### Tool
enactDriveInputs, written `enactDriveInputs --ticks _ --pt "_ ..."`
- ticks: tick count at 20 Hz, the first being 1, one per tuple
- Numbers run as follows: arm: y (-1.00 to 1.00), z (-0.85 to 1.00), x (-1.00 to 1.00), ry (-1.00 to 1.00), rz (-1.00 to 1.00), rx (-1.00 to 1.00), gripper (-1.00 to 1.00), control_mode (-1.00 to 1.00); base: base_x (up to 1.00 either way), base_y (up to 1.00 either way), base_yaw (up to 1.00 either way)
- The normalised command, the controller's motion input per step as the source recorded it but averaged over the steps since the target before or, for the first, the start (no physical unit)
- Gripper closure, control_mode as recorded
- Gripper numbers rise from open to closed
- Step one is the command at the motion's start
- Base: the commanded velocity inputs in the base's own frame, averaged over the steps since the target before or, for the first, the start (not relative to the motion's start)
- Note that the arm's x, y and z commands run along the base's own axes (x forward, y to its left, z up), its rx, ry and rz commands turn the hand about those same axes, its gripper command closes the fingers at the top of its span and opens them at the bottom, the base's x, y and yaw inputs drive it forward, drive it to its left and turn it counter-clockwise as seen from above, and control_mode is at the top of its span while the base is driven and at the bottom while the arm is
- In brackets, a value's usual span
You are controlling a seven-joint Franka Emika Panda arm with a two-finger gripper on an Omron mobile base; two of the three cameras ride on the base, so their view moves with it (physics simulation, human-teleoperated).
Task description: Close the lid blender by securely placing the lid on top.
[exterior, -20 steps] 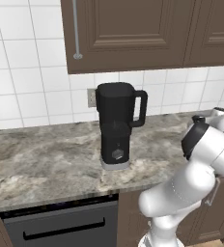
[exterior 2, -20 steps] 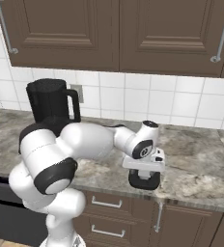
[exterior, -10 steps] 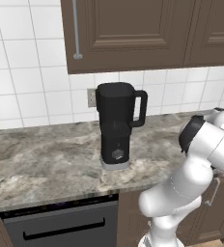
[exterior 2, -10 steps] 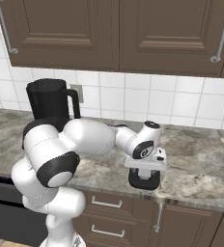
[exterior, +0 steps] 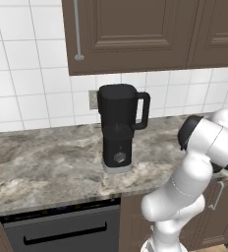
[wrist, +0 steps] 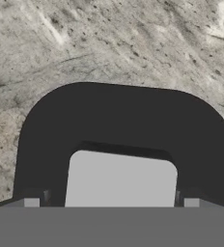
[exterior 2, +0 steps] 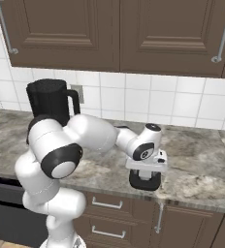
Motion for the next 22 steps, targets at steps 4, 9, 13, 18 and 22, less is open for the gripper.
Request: enactDriveInputs --ticks 4,9,13,18,22 --pt "0.0 -0.14 0.0 0.0 0.0 0.0 -1.0 -1.0 0.0 0.0 0.0" --pt "0.02 -0.31 0.01 0.0 0.0 -0.01 -1.0 -1.0 0.0 0.0 0.0" --pt "0.27 -0.57 0.0 0.0 0.0 -0.05 1.0 -1.0 0.0 0.0 0.0" --pt "0.19 -0.36 -0.19 0.0 0.01 -0.03 1.0 -1.0 0.0 0.0 0.0" --pt "0.16 0.02 -0.45 -0.03 0.0 0.0 1.0 -1.0 0.0 0.0 0.0"
